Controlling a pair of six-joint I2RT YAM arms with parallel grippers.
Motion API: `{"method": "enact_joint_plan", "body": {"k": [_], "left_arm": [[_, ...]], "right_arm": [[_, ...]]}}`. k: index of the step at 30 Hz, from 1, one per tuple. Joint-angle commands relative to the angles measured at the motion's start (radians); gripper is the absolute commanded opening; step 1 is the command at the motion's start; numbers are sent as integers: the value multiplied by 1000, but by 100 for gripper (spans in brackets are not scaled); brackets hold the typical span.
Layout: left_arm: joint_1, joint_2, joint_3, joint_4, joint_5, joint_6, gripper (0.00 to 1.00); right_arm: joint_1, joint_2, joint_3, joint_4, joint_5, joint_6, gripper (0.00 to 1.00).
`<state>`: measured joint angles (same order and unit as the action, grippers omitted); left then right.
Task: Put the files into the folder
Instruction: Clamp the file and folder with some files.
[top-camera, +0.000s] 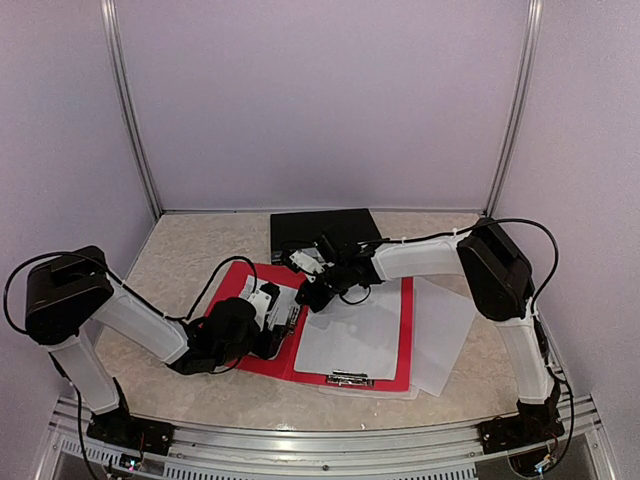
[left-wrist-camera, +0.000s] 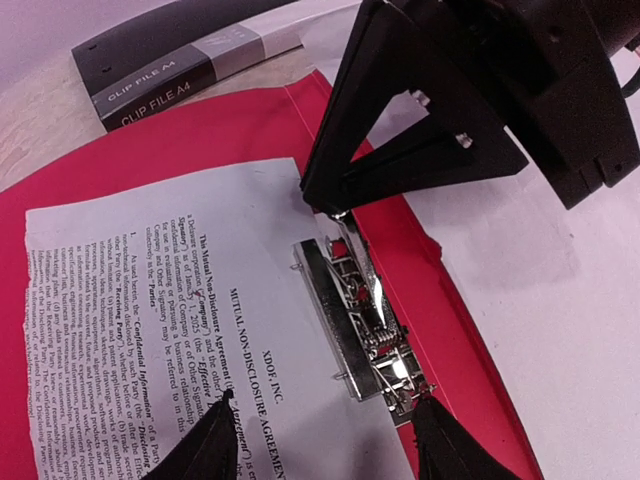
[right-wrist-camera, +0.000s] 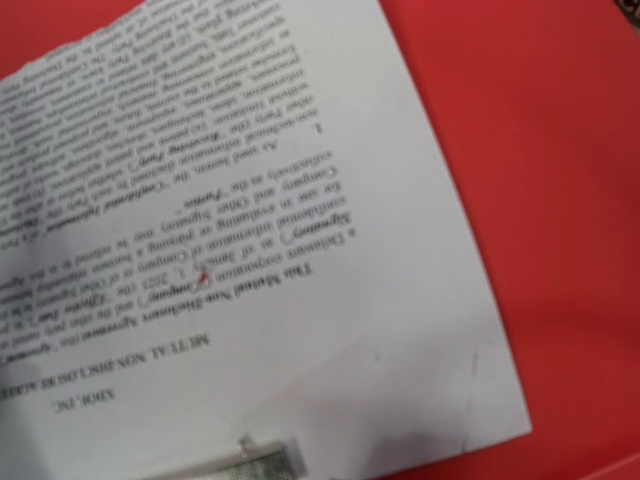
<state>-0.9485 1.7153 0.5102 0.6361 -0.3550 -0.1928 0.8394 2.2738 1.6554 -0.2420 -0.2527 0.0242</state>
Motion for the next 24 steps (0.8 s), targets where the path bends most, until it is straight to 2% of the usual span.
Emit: {"method": "enact_joint_plan", "body": {"k": [1, 4, 7, 13, 24], "left_arm": [[14, 0, 15, -40, 70, -46, 60], [20, -7, 21, -49, 95, -56, 74], [22, -7, 33, -64, 107, -59, 77], [24, 47, 88, -96, 108, -37, 77], [29, 143, 160, -126, 91, 0, 69]], "right_arm": [[1, 65, -25, -181, 64, 0, 0], [2, 68, -18, -185, 64, -3, 0], [2, 69, -17, -185, 67, -6, 0], [1, 67, -21, -186, 67, -9, 0], [3, 66, -23, -185, 64, -13, 0]]}}
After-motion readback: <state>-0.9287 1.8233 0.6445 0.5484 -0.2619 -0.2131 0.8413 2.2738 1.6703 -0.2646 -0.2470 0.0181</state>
